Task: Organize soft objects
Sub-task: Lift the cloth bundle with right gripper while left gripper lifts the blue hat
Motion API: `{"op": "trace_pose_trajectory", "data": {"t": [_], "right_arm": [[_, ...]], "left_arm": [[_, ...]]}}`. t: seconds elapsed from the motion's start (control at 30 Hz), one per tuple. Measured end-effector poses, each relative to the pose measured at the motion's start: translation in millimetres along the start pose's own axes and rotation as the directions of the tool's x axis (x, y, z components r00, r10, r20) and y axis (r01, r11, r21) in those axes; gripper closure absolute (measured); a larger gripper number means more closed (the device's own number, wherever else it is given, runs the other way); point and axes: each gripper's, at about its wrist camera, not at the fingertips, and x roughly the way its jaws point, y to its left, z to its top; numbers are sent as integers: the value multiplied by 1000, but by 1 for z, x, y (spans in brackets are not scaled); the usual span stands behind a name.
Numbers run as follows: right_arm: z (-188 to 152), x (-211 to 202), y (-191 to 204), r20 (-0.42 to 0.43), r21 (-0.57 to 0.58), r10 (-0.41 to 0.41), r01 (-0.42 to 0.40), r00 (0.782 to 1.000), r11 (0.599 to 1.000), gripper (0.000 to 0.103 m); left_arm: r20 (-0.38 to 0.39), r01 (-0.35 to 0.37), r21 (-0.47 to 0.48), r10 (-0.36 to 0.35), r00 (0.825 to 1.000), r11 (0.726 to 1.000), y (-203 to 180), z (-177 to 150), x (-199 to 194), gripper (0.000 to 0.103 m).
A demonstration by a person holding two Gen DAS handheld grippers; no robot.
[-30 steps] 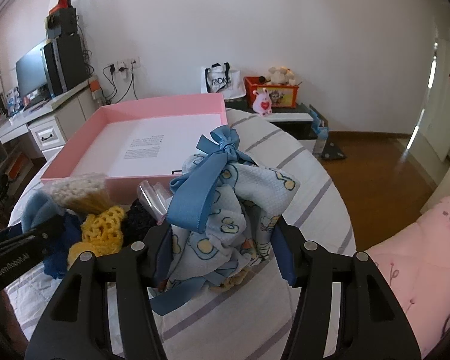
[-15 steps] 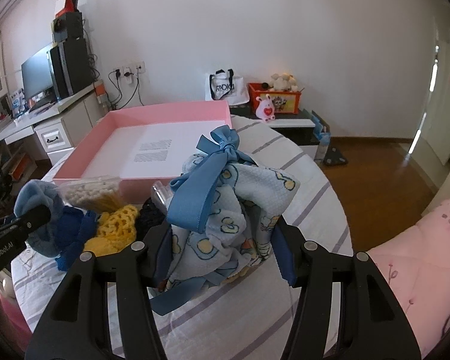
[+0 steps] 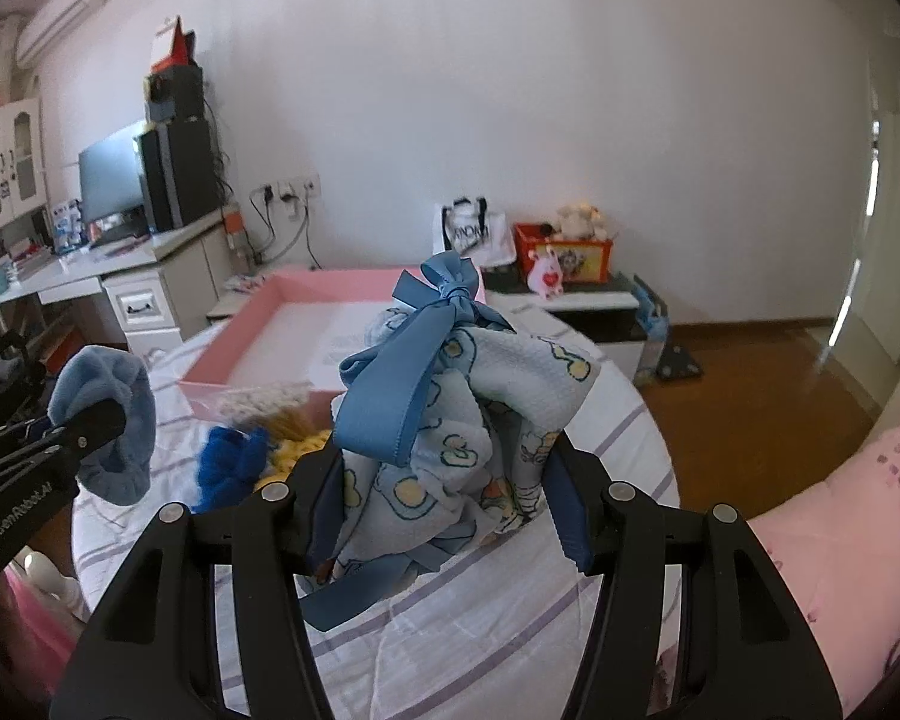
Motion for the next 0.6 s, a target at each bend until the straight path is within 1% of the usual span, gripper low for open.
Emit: {"op": "trace_pose_trajectory", "data": {"t": [0.27, 0.4, 0.6], "right_arm": [[8, -42, 6, 96, -24, 25, -23, 995, 999, 48], [9, -65, 6, 147, -34, 34, -30, 989, 999, 48], [9, -98, 8, 221, -49, 45, -35, 974, 998, 47]], "left_arm": [[94, -22, 14, 20, 995, 1000, -5, -5, -51, 86], [151, -34, 28, 29, 988, 999, -9, -11, -79, 86], [217, -41, 42, 31, 976, 998, -13, -26, -111, 86]]}}
